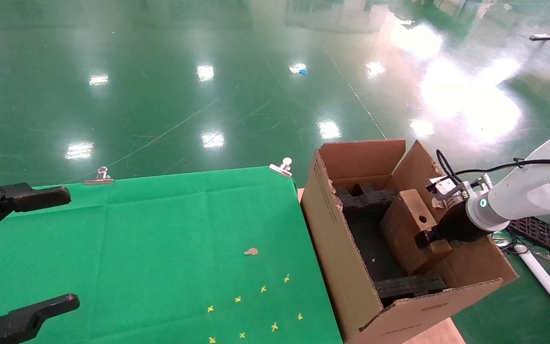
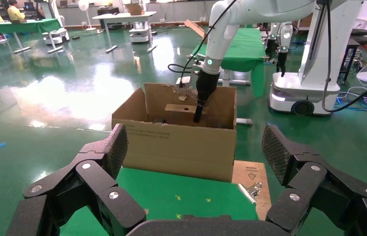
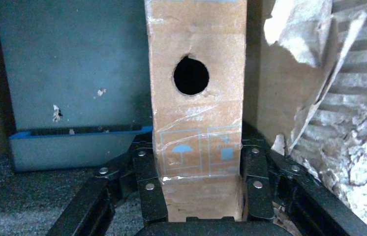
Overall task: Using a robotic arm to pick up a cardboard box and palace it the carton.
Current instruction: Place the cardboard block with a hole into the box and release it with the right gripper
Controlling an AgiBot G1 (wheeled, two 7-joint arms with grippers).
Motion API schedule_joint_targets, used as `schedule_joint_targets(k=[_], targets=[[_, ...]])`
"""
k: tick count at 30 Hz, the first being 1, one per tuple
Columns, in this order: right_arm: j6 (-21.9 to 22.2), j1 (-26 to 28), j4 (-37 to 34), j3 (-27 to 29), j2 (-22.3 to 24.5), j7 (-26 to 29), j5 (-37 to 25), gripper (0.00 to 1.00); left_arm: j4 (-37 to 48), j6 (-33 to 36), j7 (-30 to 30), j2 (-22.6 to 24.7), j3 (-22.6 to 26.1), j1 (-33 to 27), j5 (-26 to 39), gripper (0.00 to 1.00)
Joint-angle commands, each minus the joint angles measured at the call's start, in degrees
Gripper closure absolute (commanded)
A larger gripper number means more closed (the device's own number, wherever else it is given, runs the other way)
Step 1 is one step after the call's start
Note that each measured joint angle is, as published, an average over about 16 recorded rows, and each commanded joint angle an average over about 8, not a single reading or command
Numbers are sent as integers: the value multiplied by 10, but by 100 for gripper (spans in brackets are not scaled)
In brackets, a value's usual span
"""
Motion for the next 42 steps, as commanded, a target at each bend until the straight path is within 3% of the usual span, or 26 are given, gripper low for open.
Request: schedule_joint_targets(k=[1,15,22,31,42], targets=[[-3,1,-1,-1,0,1,-1,0,0,0,0,0,0,0,0,0],[-17,34,0,0,0,-2,0,0,0,0,0,0,1,0,0,0],[-56,108,10,1,6,-22,1,0,0,0,0,0,1,0,0,0],[-141,213,22,6,25,-65,7,0,0,0,1,0,1,0,-1,0],[-111,211,39,43,50,-134,50,0,0,-1,1,-1,1,0,-1,0]])
